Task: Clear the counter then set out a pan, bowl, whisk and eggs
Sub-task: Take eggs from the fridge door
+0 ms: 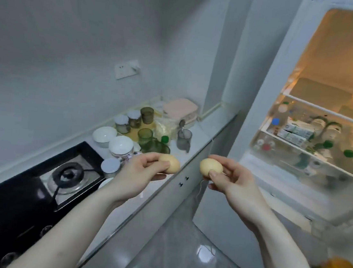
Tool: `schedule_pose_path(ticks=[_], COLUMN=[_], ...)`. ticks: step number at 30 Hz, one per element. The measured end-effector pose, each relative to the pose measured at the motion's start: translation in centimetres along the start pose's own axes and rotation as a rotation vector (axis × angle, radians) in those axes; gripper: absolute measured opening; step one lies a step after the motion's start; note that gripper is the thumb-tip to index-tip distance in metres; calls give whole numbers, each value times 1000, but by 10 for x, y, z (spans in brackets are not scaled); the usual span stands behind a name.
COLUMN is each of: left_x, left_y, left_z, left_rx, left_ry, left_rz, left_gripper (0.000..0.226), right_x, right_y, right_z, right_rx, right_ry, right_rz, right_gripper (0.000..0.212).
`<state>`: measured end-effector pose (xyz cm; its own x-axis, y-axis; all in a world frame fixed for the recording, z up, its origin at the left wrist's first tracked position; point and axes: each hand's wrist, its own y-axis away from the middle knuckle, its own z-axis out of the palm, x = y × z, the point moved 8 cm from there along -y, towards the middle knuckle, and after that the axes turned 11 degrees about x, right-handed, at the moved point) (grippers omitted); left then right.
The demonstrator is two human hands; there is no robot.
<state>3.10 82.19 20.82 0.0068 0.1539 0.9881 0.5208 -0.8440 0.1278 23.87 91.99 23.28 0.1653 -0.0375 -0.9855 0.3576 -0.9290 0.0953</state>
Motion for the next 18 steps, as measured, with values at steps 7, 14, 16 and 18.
schedule_pose_path(ticks=[7,14,16,18], left_x=[-38,-91,-108,-119], left_y=[108,254,298,342], left_z=[-156,-311,-348,-381], left_rx=[307,586,668,751], left_ry=[143,153,150,144], left_rz=[-72,-137,-159,-165], left_gripper=[23,22,23,24], right_x=[0,18,21,24], right_y=[69,184,220,254], right_z=[168,339,378,414], right_rx=[-410,-720,-796,-874], right_ry=[-51,-16,3,33], right_rz=[36,56,50,39], right_gripper=[31,32,31,30])
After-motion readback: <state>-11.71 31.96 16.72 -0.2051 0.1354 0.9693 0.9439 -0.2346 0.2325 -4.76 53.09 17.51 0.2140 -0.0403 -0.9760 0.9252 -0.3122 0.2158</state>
